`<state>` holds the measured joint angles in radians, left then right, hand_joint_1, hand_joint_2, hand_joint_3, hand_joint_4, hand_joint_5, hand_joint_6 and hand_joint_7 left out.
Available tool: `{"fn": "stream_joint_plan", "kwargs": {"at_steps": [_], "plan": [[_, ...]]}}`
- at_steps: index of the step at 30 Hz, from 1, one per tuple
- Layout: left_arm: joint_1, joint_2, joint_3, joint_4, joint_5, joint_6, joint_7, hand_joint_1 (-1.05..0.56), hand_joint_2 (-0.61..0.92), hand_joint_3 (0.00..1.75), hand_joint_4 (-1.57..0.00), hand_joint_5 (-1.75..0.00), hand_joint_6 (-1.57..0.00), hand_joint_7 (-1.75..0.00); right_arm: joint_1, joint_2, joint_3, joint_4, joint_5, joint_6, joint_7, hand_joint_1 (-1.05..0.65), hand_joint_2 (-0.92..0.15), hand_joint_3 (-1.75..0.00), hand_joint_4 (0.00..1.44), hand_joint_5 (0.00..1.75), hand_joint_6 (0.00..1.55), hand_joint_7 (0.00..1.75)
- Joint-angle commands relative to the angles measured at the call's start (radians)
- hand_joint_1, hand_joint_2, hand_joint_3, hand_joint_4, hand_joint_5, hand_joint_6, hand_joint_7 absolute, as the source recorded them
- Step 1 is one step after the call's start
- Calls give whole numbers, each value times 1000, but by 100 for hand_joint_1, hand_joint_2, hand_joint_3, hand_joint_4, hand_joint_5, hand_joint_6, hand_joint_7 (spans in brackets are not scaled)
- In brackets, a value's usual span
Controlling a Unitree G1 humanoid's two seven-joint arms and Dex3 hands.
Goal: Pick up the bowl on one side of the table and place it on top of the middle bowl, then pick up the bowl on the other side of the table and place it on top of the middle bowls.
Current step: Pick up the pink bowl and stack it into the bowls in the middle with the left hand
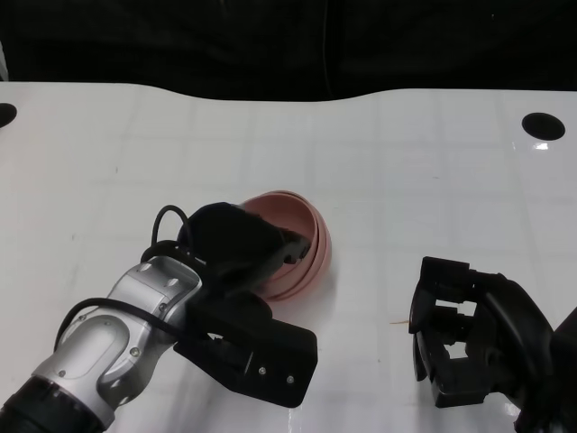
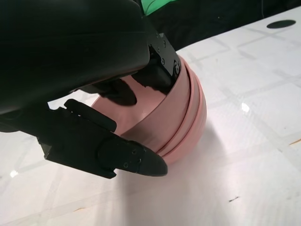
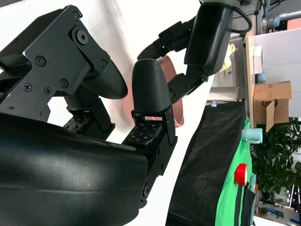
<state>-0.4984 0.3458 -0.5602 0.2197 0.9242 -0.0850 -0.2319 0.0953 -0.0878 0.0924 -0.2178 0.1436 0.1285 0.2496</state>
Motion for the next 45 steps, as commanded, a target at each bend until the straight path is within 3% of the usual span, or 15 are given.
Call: {"fn": "stream_joint_plan", "kwargs": {"at_steps": [1, 13, 17, 21, 37, 41, 45], "plan": [[-10, 6, -3, 11, 7, 1, 3, -78, 92, 25, -15, -1, -21, 0, 4, -3, -8, -15, 5, 15, -5, -8, -27, -163, 93, 175, 84, 155], [8, 2, 17, 6, 0, -11, 72, -80, 92, 28, -7, 0, -15, 0, 4, -1, -5, -10, 1, -2, -3, -8, -28, -161, 94, 175, 85, 154], [23, -4, 31, 10, 12, -24, 185, -79, 92, 27, -5, 0, -14, 0, 6, -6, -7, -9, -3, -2, -2, -8, -28, -161, 94, 175, 85, 154], [21, -2, 30, 11, 12, -24, 216, -79, 92, 27, -4, 0, -14, 0, 7, -7, -4, -13, -8, -1, -4, -8, -28, -162, 94, 175, 85, 155], [78, 22, 82, -120, -10, -14, 199, -78, 92, 24, -10, -4, -18, -2, 7, -4, -8, -14, 1, -2, 0, -7, -28, -162, 92, 175, 84, 155], [191, 80, 171, -273, -66, -32, 197, -75, 92, 23, -15, -8, -21, -4, 9, -3, -4, -20, -7, 4, -8, -8, -27, -163, 93, 175, 85, 154], [216, 85, 195, -295, -78, -51, 201, -74, 92, 20, -16, -10, -23, -4, 9, -3, -2, -20, -6, 6, -10, -8, -26, -163, 93, 175, 85, 155]]}}
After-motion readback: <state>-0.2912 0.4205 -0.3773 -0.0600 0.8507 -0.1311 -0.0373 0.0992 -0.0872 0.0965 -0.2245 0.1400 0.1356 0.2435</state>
